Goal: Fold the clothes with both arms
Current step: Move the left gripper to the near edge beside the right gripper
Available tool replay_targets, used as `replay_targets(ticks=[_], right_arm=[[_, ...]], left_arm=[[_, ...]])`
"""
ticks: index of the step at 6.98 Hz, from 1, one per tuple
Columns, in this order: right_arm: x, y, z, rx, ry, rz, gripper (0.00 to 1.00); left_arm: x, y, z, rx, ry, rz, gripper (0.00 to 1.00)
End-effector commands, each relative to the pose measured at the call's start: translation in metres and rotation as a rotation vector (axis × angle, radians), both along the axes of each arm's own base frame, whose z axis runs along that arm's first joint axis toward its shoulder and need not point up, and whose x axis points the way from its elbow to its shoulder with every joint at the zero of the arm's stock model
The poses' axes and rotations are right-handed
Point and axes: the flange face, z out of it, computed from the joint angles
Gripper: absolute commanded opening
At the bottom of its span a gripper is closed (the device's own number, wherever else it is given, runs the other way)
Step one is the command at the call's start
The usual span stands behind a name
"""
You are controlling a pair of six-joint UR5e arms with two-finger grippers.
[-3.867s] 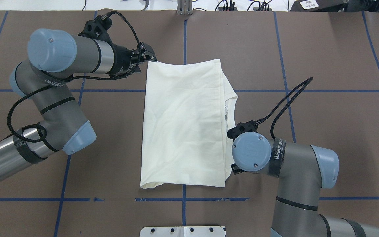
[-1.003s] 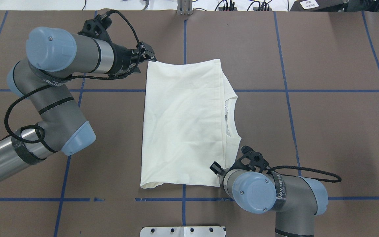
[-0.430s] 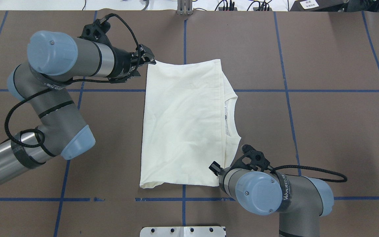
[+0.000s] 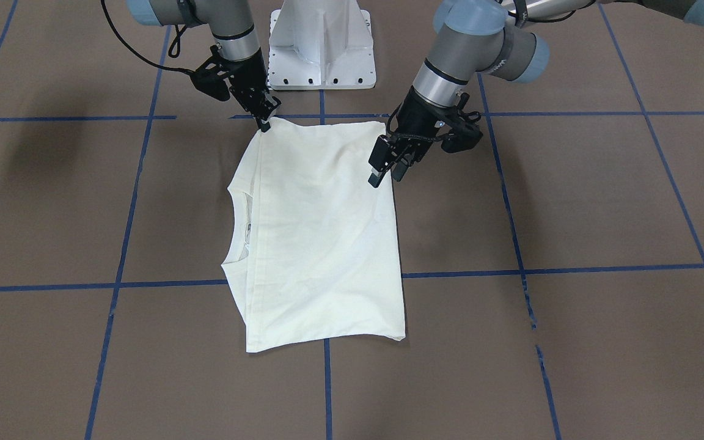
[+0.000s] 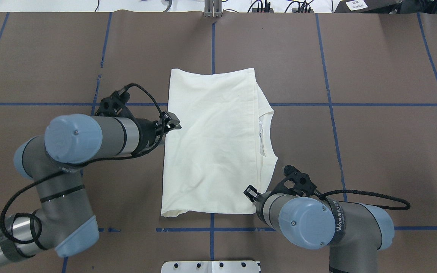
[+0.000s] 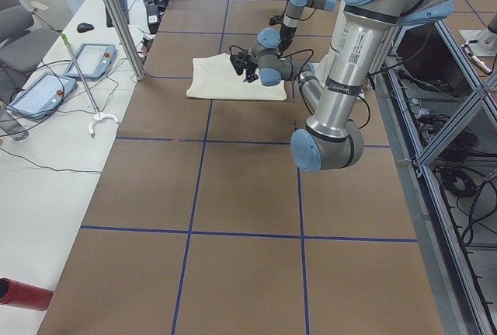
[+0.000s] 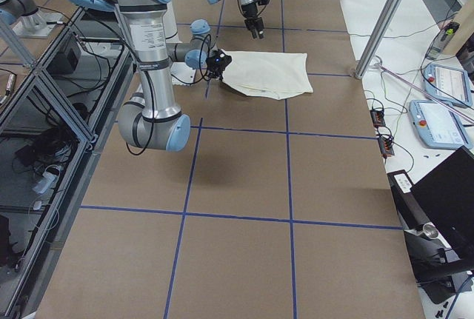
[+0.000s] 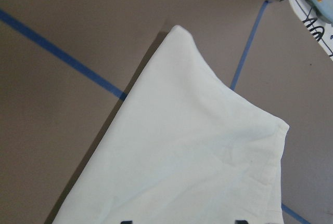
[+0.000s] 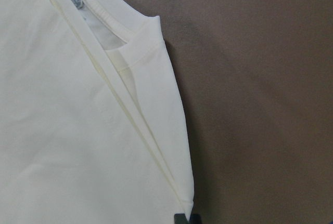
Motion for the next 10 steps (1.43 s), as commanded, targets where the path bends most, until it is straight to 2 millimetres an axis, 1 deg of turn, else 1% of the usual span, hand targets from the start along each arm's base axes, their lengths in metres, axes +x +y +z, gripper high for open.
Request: replay_targets(ticks=[1, 2, 4, 5, 6, 7, 8, 10], right_arm=[[0.001, 0.002, 0.002, -0.003, 0.001, -0.009, 0.00], [0.001, 0.002, 0.002, -0.002, 0.002, -0.010, 0.00], [0.001, 0.002, 0.006, -0.003, 0.009, -0.010, 0.00], [0.000, 0.002, 0.006, -0.004, 0.007, -0.010, 0.00], [0.001, 0.002, 0.006, -0.004, 0.008, -0.011, 0.00], [0.000, 0.002, 0.006, -0.003, 0.008, -0.011, 0.00], [0.000, 0.002, 0.005, -0.005, 0.006, -0.012, 0.00], [0.000, 0.002, 0.004, -0.004, 0.004, -0.010, 0.00]], left_arm=[[0.031, 0.080, 0.005, -0.113, -0.102, 0.047, 0.72], [0.040, 0.104, 0.030, -0.112, -0.150, 0.036, 0.72], [0.046, 0.116, 0.043, -0.122, -0.175, 0.046, 0.72], [0.049, 0.122, 0.042, -0.123, -0.172, 0.058, 0.72], [0.056, 0.134, 0.044, -0.121, -0.177, 0.078, 0.71], [0.058, 0.139, 0.044, -0.122, -0.179, 0.088, 0.68], [0.065, 0.150, 0.045, -0.120, -0.182, 0.109, 0.67], [0.066, 0.154, 0.048, -0.121, -0.189, 0.116, 0.58]])
